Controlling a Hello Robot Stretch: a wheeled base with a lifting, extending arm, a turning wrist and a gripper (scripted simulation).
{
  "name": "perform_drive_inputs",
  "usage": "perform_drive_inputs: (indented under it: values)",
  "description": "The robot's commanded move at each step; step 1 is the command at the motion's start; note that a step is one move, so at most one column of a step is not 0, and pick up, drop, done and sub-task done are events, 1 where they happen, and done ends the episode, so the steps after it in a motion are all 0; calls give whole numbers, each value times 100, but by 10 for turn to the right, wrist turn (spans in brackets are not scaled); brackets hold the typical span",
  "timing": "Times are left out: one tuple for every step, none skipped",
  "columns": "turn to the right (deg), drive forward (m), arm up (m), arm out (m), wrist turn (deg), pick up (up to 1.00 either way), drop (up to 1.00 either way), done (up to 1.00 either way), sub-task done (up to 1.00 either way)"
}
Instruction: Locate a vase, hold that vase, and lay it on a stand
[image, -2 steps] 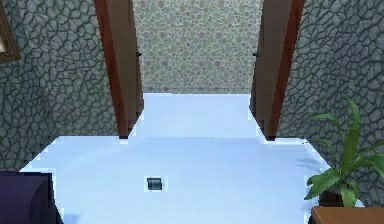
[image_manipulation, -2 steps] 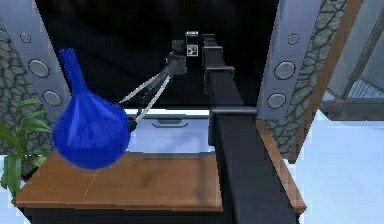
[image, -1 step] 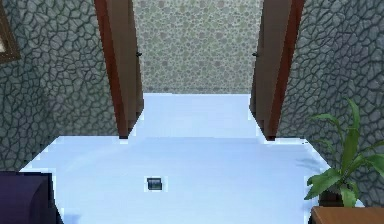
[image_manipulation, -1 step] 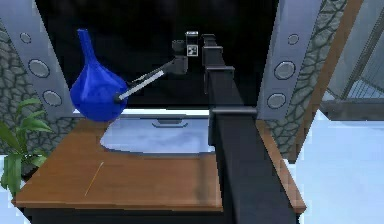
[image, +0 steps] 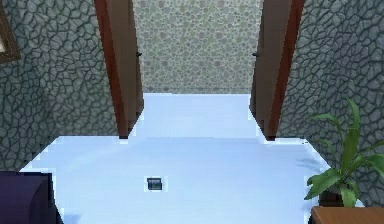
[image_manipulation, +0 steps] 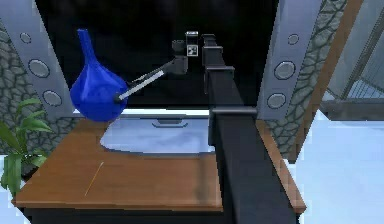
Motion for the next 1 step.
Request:
perform_drive_inputs:
  values:
    - [0, 0, 0, 0, 450, 0, 0, 0, 0]
